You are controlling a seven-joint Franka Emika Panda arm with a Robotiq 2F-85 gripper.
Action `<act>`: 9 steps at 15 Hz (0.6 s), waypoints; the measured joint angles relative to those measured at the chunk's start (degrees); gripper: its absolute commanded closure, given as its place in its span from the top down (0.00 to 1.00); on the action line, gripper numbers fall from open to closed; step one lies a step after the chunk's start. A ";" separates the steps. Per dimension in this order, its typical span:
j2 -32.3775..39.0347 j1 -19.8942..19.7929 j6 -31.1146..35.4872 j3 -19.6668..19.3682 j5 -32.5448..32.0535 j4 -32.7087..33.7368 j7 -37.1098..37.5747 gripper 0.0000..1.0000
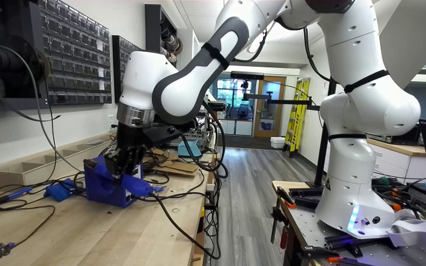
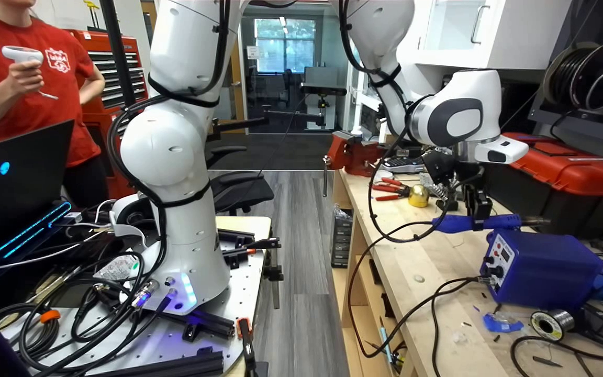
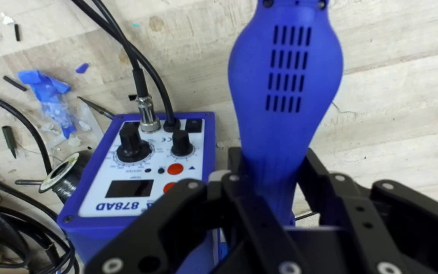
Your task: Place the blue handle on the holder
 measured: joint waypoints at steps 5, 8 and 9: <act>0.17 0.01 -0.01 0.48 0.02 -1.26 -0.09 0.13; 0.24 0.08 -0.01 0.50 -0.27 -1.18 -0.10 0.13; 0.22 0.15 0.00 0.45 -0.67 -1.00 -0.10 0.13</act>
